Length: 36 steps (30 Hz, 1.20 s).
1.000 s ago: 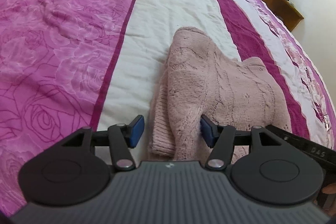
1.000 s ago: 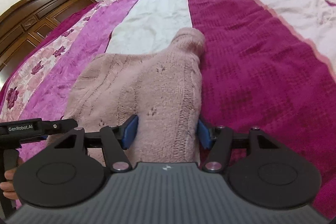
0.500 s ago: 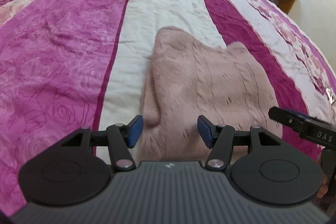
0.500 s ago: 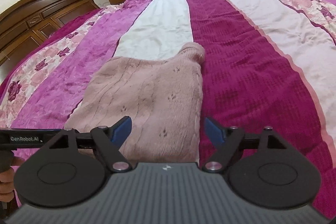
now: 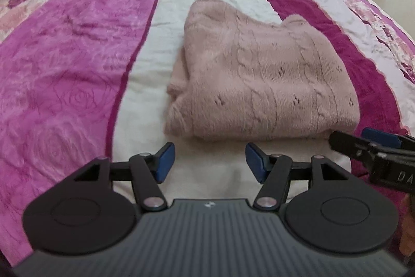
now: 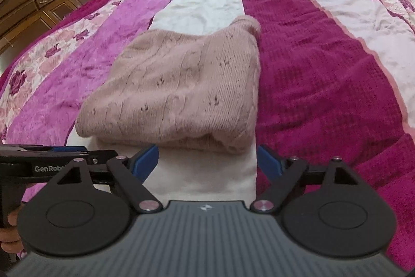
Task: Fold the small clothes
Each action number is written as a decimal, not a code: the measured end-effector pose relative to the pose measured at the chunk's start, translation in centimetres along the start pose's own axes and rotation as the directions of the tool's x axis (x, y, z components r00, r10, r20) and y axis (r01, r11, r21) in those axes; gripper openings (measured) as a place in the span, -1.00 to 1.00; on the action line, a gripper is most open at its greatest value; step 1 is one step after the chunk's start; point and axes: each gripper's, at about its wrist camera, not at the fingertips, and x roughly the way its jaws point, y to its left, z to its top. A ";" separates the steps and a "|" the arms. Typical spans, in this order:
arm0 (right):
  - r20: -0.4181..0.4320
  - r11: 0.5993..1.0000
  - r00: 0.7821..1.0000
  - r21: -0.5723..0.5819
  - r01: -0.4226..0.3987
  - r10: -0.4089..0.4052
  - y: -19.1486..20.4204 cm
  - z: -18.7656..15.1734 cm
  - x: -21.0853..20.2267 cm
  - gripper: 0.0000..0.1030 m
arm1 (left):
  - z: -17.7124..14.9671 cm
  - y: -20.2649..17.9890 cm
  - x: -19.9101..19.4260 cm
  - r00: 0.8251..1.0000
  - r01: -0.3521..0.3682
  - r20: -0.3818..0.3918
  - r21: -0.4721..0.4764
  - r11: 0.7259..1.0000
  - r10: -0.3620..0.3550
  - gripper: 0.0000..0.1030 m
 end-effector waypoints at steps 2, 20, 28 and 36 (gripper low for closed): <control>-0.008 1.000 1.000 0.002 0.003 -0.003 0.0 -0.2 0.2 0.71 | -0.3 -0.3 0.3 1.000 0.001 -0.009 0.002 1.000 -0.001 0.21; -0.061 0.999 0.998 0.032 0.014 -0.012 0.0 -1.1 1.7 0.73 | -1.6 -1.7 1.5 0.999 -0.043 -0.026 0.029 0.999 0.044 0.21; -0.064 0.999 0.998 0.033 0.012 -0.010 0.0 -1.1 1.7 0.74 | -1.6 -1.8 1.6 0.998 -0.051 -0.025 0.038 0.998 0.052 0.21; -0.064 0.999 0.998 0.033 0.013 -0.011 0.0 -1.0 1.7 0.74 | -1.7 -2.0 1.6 0.998 -0.057 -0.024 0.046 0.997 0.058 0.21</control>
